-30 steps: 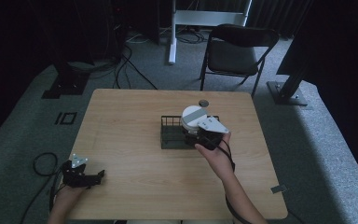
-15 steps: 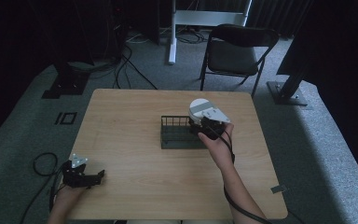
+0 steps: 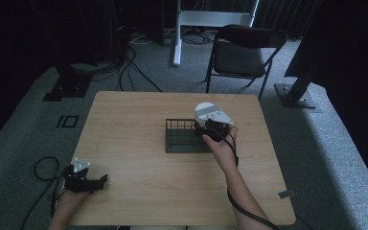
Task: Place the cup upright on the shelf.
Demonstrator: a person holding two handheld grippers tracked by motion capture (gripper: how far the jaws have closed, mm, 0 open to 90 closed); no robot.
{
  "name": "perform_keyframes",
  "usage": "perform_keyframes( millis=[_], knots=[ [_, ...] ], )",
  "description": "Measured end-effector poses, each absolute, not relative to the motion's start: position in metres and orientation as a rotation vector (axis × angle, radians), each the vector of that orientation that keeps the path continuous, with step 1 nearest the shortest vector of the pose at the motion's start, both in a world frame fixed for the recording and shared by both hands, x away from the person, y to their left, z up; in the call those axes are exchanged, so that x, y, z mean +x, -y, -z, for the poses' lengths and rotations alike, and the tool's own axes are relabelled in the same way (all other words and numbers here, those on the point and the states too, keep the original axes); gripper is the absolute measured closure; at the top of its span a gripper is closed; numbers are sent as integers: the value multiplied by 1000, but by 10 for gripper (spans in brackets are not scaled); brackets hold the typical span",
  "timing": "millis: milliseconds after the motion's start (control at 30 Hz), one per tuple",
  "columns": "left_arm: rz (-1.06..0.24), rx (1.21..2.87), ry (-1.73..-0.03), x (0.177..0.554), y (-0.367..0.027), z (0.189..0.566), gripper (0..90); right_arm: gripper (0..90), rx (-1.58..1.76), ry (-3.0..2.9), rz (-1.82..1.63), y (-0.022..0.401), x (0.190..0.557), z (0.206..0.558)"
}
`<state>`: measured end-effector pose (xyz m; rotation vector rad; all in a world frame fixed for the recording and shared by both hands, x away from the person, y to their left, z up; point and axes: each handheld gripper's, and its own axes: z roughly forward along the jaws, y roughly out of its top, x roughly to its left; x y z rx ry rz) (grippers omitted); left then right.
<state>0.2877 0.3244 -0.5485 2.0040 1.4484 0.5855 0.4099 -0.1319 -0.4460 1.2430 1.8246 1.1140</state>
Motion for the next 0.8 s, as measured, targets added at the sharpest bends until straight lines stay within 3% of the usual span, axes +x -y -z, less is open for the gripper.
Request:
perform_keyframes(
  millis=[800],
  knots=[
    [-585,2004,-1448,288,-324,548,2,182,1304,-1895,-1049,127,421,471]
  ],
)
